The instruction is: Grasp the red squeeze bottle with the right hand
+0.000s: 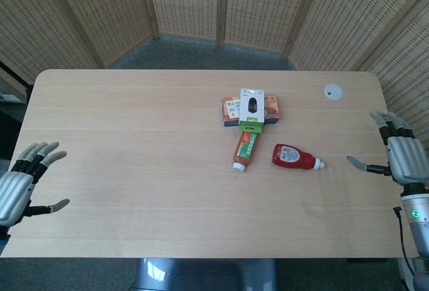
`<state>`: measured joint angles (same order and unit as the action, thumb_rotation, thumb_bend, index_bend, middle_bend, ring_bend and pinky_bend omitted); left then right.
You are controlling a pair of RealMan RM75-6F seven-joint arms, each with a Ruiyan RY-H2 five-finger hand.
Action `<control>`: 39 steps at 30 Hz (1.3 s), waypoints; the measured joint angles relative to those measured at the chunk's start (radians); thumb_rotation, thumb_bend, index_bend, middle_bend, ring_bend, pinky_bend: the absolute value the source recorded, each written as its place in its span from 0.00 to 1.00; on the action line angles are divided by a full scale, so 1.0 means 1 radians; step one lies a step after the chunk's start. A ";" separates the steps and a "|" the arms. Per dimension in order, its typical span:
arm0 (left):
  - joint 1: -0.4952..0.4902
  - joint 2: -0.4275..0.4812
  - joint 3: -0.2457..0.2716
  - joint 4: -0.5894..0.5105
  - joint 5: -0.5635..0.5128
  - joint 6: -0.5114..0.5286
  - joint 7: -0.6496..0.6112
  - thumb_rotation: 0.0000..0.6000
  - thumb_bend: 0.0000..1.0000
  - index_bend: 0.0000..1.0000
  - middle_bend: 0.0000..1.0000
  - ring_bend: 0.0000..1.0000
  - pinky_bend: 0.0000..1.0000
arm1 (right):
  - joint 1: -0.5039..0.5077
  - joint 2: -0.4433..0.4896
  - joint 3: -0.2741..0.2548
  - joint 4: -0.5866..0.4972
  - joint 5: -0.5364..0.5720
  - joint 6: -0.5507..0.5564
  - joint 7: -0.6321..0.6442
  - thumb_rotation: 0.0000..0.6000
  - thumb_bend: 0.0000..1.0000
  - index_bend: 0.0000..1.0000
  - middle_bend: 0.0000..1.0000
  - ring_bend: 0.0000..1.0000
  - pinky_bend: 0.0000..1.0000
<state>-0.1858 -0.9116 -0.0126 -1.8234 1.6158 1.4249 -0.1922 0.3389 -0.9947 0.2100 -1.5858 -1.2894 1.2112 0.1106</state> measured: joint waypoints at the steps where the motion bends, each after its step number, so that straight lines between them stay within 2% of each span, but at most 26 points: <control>1: -0.001 -0.001 0.000 0.000 0.000 -0.002 0.000 1.00 0.00 0.17 0.08 0.00 0.00 | 0.001 0.000 0.000 -0.001 0.000 -0.001 0.001 0.43 0.04 0.00 0.00 0.00 0.00; 15: 0.010 -0.004 0.012 -0.013 0.033 0.023 0.015 1.00 0.00 0.17 0.08 0.00 0.00 | 0.006 -0.009 -0.018 -0.017 -0.042 -0.010 0.013 0.44 0.03 0.00 0.00 0.00 0.00; 18: 0.009 -0.006 0.012 -0.008 0.032 0.021 0.008 1.00 0.00 0.17 0.08 0.00 0.00 | 0.020 -0.020 -0.023 -0.027 -0.047 -0.028 -0.011 0.44 0.03 0.00 0.00 0.00 0.00; 23: 0.002 -0.011 0.012 0.009 0.029 0.008 -0.007 1.00 0.00 0.17 0.07 0.00 0.00 | 0.066 -0.050 -0.028 -0.038 -0.040 -0.099 -0.060 0.50 0.03 0.00 0.00 0.00 0.00; 30: -0.007 -0.020 0.014 0.037 0.026 -0.005 -0.028 1.00 0.00 0.17 0.07 0.00 0.00 | 0.162 -0.162 -0.027 -0.006 0.024 -0.236 -0.144 0.51 0.04 0.00 0.00 0.00 0.00; 39: -0.010 -0.026 0.015 0.062 0.014 -0.016 -0.049 1.00 0.00 0.17 0.06 0.00 0.00 | 0.261 -0.333 -0.029 0.162 0.117 -0.372 -0.184 0.51 0.04 0.00 0.00 0.00 0.00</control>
<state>-0.1963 -0.9375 0.0027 -1.7613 1.6299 1.4092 -0.2410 0.5996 -1.3282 0.1809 -1.4242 -1.1728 0.8393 -0.0736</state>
